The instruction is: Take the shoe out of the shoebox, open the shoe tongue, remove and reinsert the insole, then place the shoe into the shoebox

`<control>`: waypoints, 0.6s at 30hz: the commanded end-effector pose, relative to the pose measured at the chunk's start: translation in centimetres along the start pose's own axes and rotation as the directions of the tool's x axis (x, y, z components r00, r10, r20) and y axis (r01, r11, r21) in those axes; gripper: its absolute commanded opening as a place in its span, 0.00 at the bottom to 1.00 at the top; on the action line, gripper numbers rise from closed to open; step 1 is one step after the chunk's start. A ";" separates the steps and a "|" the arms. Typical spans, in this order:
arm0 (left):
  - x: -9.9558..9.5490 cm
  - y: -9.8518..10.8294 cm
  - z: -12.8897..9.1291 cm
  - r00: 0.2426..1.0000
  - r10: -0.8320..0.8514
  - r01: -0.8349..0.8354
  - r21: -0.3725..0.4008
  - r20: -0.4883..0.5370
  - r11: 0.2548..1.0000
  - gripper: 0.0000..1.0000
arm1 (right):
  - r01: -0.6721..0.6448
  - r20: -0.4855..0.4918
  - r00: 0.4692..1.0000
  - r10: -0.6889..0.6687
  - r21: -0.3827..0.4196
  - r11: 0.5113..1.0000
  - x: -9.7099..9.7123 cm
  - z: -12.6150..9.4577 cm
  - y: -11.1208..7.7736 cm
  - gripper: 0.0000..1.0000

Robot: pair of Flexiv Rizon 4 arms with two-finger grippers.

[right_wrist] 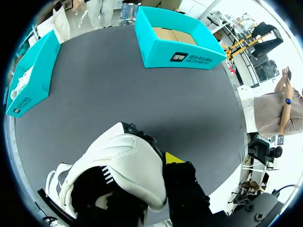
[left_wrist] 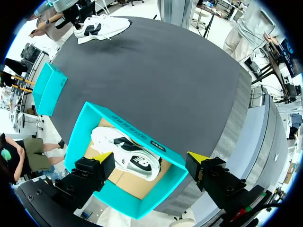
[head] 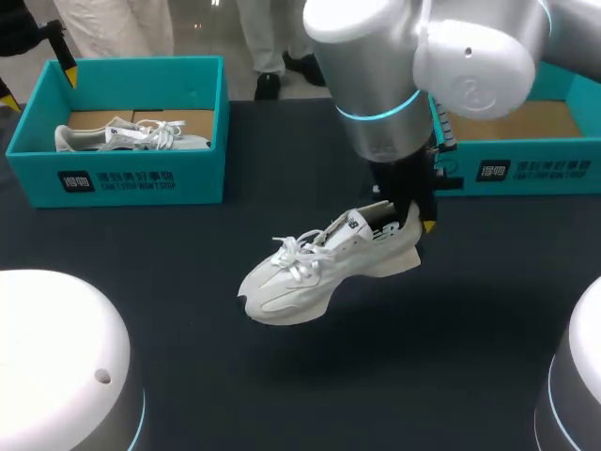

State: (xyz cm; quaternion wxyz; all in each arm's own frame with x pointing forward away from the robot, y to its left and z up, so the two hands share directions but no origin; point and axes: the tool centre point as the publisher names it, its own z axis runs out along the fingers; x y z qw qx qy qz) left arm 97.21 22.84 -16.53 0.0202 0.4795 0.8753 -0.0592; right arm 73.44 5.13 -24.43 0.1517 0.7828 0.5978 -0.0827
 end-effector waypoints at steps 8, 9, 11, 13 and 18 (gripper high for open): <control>0.1 -0.1 0.0 1.000 0.001 -0.001 -0.003 0.000 1.000 1.00 | -0.001 0.039 0.999 -0.001 0.030 1.000 3.9 4.2 -0.9 0.00; 0.1 -0.1 0.0 1.000 0.001 -0.001 -0.003 0.000 1.000 1.00 | 0.002 0.040 0.999 -0.003 0.030 1.000 4.4 4.5 -1.1 0.00; 0.1 -0.1 0.0 1.000 0.001 -0.001 -0.003 0.000 1.000 1.00 | 0.002 0.048 0.999 -0.003 0.028 1.000 5.0 5.0 -1.2 0.00; 0.1 -0.1 0.0 1.000 0.001 -0.001 -0.003 0.000 1.000 1.00 | 0.001 0.048 0.999 -0.002 0.027 1.000 5.5 5.6 -1.4 0.00; 0.1 -0.1 0.0 1.000 0.001 -0.001 -0.003 0.000 1.000 1.00 | -0.012 0.039 0.999 0.011 0.028 1.000 6.5 6.9 -1.7 0.00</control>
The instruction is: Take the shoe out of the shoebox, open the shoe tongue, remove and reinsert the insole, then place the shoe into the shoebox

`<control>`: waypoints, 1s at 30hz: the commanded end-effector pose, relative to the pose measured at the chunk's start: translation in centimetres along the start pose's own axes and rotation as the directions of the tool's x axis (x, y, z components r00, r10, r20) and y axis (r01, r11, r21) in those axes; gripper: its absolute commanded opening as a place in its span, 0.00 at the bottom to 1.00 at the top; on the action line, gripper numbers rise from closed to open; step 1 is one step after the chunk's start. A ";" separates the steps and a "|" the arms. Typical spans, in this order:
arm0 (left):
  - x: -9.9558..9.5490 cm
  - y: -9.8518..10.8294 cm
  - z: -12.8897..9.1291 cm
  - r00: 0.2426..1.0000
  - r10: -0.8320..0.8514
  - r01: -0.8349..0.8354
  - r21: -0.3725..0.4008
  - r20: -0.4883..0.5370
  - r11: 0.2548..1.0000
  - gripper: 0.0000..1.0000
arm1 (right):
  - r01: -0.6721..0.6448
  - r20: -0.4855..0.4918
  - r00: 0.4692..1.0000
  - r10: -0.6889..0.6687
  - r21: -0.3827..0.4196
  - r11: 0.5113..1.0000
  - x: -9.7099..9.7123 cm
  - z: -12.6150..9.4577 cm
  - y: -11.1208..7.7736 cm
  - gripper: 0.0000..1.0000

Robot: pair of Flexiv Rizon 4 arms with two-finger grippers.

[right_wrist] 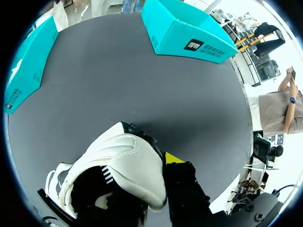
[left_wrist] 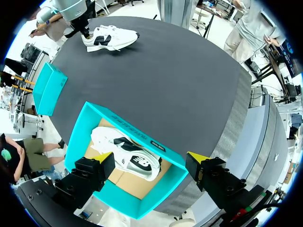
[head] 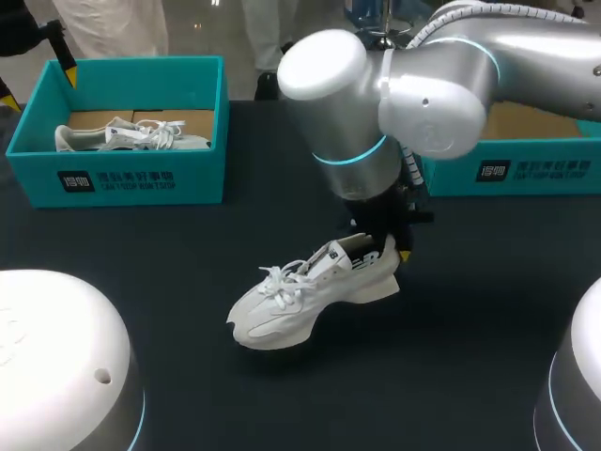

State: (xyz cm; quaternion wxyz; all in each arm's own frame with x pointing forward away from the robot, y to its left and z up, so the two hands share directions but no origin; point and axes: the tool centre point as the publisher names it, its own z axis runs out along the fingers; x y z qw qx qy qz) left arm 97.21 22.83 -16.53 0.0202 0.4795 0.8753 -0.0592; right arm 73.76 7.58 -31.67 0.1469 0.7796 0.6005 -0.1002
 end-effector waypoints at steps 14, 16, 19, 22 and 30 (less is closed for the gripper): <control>0.1 -0.1 0.0 1.000 0.001 -0.001 -0.003 0.000 1.000 1.00 | -0.050 0.030 0.998 0.051 -0.008 0.999 3.5 3.9 -1.5 0.00; 0.1 -0.1 0.0 1.000 0.001 -0.001 -0.003 0.000 1.000 1.00 | -0.059 0.031 0.998 0.059 -0.003 0.998 3.4 4.2 -1.7 0.00; 0.1 -0.1 0.0 1.000 0.001 -0.001 -0.003 0.000 1.000 1.00 | -0.072 0.033 0.997 0.072 0.006 0.997 3.3 4.8 -1.8 0.00; 0.1 -0.1 0.0 1.000 0.001 -0.001 -0.003 0.000 1.000 1.00 | -0.087 0.033 0.996 0.087 0.009 0.996 3.2 5.1 -1.8 0.00; 0.1 -0.1 0.0 1.000 0.001 -0.001 -0.003 0.000 1.000 1.00 | -0.112 0.029 0.993 0.112 0.015 0.994 3.0 5.7 -1.7 0.00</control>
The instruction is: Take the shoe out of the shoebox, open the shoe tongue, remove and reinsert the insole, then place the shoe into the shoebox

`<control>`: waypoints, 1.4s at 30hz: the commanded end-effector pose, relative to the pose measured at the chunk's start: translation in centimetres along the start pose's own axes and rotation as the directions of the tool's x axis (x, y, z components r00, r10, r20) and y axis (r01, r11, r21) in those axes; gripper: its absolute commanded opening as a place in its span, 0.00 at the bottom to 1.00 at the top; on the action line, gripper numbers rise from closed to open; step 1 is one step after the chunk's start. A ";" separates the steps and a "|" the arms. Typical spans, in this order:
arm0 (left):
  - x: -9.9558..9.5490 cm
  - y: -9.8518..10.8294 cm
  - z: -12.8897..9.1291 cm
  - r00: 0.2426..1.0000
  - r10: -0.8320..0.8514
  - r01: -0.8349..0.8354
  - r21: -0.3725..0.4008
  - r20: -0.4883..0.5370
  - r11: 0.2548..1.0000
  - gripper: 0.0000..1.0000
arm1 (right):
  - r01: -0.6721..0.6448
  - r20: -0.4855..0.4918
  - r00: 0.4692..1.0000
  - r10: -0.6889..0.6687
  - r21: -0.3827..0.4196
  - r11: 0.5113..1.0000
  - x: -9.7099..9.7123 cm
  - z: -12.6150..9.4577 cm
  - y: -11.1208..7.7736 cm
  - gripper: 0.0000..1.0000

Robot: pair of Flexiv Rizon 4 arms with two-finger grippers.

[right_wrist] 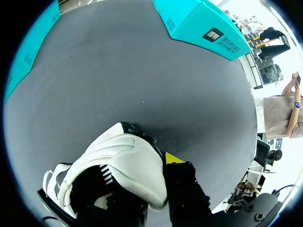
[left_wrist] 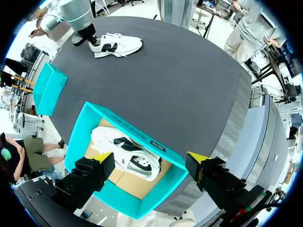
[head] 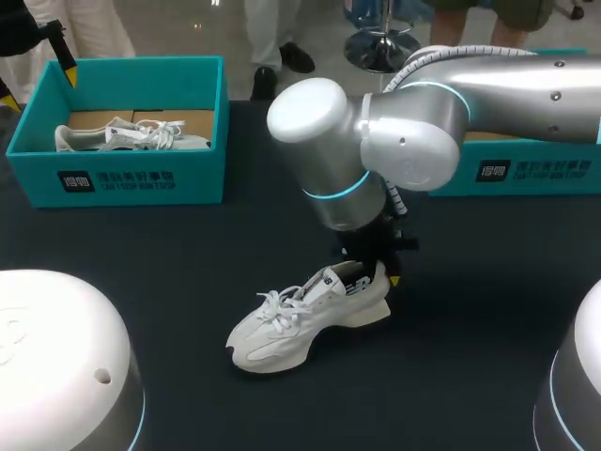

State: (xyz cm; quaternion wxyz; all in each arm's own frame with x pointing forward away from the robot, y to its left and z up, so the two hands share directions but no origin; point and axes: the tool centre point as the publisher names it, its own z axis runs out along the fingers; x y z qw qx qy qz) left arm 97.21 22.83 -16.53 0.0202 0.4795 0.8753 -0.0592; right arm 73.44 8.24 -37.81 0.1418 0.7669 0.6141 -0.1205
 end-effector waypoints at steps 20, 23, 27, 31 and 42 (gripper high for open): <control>0.1 -0.1 0.0 1.000 0.001 -0.001 -0.003 0.000 1.000 1.00 | -0.134 -0.149 0.981 0.123 -0.069 0.989 -1.5 -6.2 -1.1 1.00; 0.1 -0.1 0.0 1.000 0.001 -0.001 -0.003 0.000 1.000 1.00 | -0.131 -0.197 0.974 0.114 -0.075 0.989 -2.3 -7.6 -0.9 1.00; 0.1 -0.1 0.0 1.000 0.001 -0.001 -0.003 0.000 1.000 1.00 | -0.118 -0.239 0.966 0.096 -0.079 0.990 -3.1 -9.0 -0.5 1.00; 0.1 -0.1 0.0 1.000 0.001 -0.001 -0.003 0.000 1.000 1.00 | -0.092 -0.244 0.967 0.069 -0.082 0.992 -3.4 -9.7 0.1 1.00; 0.1 -0.1 0.0 1.000 0.001 -0.001 -0.003 0.000 1.000 1.00 | -0.091 -0.244 0.967 0.069 -0.079 0.993 -3.4 -9.7 0.2 1.00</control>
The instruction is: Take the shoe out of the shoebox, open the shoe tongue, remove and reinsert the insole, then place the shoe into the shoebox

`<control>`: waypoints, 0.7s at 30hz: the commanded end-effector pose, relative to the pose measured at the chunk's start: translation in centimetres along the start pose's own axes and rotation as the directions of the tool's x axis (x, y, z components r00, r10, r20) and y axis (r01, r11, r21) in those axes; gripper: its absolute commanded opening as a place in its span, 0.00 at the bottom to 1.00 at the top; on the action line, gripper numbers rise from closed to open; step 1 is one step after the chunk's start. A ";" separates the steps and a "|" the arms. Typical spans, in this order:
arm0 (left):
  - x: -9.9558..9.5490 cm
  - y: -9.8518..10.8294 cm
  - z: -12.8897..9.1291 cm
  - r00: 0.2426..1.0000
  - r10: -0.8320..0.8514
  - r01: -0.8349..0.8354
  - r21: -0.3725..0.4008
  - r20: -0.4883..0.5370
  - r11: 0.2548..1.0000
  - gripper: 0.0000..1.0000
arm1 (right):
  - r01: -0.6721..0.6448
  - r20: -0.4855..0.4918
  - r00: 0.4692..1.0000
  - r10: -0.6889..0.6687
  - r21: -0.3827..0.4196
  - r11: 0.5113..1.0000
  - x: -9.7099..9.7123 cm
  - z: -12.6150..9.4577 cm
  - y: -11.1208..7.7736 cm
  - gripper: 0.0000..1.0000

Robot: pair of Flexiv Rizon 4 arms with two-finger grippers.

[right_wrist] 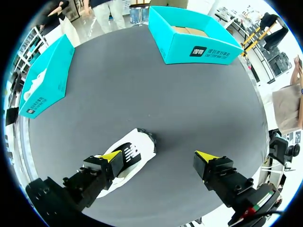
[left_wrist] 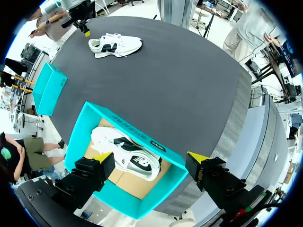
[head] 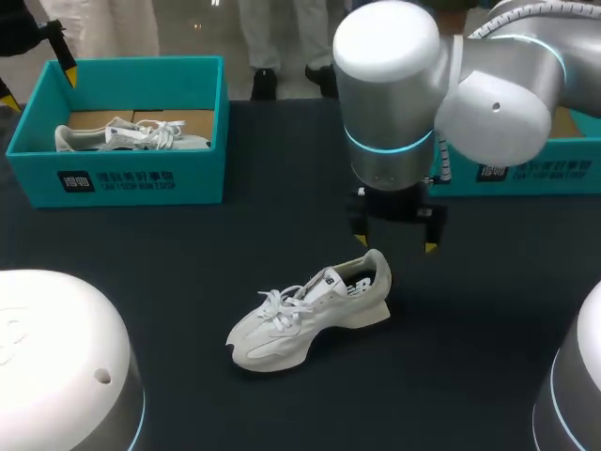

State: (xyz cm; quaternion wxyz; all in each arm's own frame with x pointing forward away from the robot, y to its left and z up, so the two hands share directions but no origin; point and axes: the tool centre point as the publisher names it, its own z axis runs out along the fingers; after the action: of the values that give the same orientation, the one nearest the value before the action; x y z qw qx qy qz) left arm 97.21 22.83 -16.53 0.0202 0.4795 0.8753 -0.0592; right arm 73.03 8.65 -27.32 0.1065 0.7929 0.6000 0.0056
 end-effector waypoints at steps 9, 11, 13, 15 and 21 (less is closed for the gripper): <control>0.1 -0.1 0.0 1.000 0.001 -0.001 -0.003 0.000 1.000 1.00 | 0.000 -0.004 1.000 0.000 0.000 1.000 0.0 0.2 0.0 1.00; 0.1 -0.1 0.0 1.000 0.001 -0.001 -0.003 0.000 1.000 1.00 | 0.063 -0.015 0.998 -0.064 -0.019 0.998 0.1 0.2 0.3 1.00; 0.1 -0.1 0.0 1.000 0.001 -0.001 -0.003 0.000 1.000 1.00 | 0.190 -0.063 0.979 -0.193 -0.049 0.981 0.2 0.3 0.9 1.00; 0.1 -0.1 0.0 1.000 0.001 -0.001 -0.003 0.000 1.000 1.00 | 0.288 -0.135 0.945 -0.298 -0.088 0.954 0.3 0.1 1.3 1.00; 0.1 -0.1 0.0 1.000 0.001 -0.001 -0.003 0.000 1.000 1.00 | 0.562 -0.197 0.794 -0.575 -0.123 0.818 0.3 -0.3 2.6 1.00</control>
State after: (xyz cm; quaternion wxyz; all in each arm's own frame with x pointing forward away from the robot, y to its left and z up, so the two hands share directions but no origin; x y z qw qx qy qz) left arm 97.21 22.83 -16.53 0.0202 0.4795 0.8753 -0.0592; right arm 75.48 9.48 -26.59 0.1044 0.6938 0.7113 0.0421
